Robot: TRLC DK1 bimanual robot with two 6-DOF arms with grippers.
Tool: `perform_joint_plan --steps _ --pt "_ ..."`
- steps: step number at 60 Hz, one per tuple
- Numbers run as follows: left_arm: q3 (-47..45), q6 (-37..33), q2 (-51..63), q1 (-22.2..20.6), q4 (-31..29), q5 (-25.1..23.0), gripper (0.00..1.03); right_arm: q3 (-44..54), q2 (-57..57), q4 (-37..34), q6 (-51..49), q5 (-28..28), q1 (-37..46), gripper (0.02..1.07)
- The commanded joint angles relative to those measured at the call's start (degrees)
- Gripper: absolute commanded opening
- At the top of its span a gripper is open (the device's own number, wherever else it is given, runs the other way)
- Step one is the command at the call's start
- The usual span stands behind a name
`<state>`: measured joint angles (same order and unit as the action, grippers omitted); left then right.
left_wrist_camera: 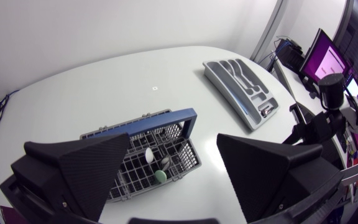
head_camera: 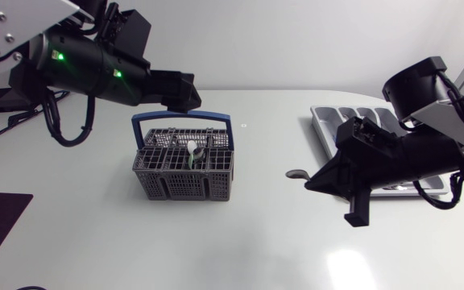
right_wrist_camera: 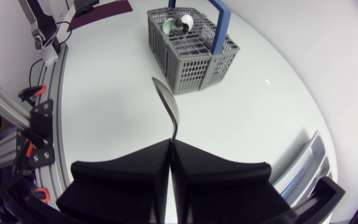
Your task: Unload the cutlery basket into the drawer organizer.
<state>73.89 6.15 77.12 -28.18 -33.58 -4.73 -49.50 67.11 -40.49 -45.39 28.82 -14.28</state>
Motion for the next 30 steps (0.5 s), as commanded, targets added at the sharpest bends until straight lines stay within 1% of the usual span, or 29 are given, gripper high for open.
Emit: perform_joint_plan --steps 1,8,15,21,26,30 --pt "-2.96 -2.46 -1.01 0.41 -0.43 1.04 0.99 0.01 2.59 -2.93 -8.58 1.24 3.82 0.07" --pt "-5.07 -4.57 -1.54 0.32 -0.43 1.57 0.99 0.36 3.64 -4.86 -18.77 0.89 9.8 0.07" --pt "-6.3 -6.86 -1.54 0.06 -0.25 1.48 0.99 -1.92 7.33 -8.64 -29.5 0.54 16.92 0.07" --pt "-7.0 -9.14 -0.92 -0.2 0.45 1.48 0.99 -3.33 11.02 -8.99 -35.65 -0.96 21.31 0.07" --pt "-7.71 -9.49 -0.92 -0.29 1.15 1.48 0.99 -5.0 15.77 -8.99 -40.92 -2.63 25.36 0.07" --pt "-8.15 -10.11 -0.92 -0.2 1.59 1.48 0.99 -7.37 20.16 -8.9 -43.21 -3.59 28.43 0.07"
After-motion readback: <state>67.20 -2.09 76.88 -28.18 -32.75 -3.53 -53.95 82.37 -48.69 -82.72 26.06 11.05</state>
